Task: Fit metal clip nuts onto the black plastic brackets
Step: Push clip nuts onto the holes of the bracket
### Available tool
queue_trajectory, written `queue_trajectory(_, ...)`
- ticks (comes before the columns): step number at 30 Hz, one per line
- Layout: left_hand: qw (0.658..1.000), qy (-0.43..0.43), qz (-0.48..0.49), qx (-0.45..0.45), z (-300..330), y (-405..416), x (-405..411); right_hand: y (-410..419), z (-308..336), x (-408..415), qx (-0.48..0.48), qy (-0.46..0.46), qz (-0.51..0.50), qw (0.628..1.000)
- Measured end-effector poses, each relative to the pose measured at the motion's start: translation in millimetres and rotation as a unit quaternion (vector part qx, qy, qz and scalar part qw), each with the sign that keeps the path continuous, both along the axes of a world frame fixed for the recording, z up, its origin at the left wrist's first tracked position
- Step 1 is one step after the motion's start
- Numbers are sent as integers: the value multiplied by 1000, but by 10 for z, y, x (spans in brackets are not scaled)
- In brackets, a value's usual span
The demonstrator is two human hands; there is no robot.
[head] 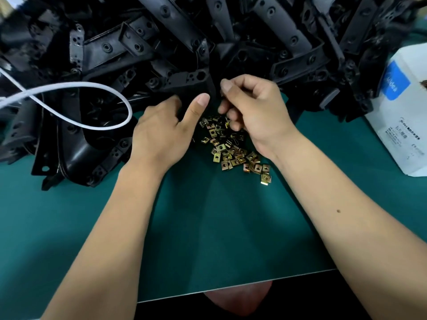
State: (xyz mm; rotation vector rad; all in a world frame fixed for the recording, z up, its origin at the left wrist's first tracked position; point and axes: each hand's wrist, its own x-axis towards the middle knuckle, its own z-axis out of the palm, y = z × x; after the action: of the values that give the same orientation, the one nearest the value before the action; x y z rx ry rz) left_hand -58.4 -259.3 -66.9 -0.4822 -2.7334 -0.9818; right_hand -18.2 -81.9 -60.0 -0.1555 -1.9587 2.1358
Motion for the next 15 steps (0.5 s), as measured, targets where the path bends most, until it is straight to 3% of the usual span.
queue_trajectory(3, 998, -17, -52, -17, -16, -53, -57, 7, 26, 31, -46, -22, 23, 998)
queue_trajectory(7, 986, -74, -137, -64, 33, -136, -90, 81, 65, 56, 19, -52, 61, 997)
queue_trajectory(10, 985, -86, -131, -79, 65, -130, -76, 104, 68, 58, 38, -57, 96, 993)
queue_trajectory(15, 992, -19, -121, 10, 124, -34, 28, 48, 14, 3, 50, -49, -4, 998)
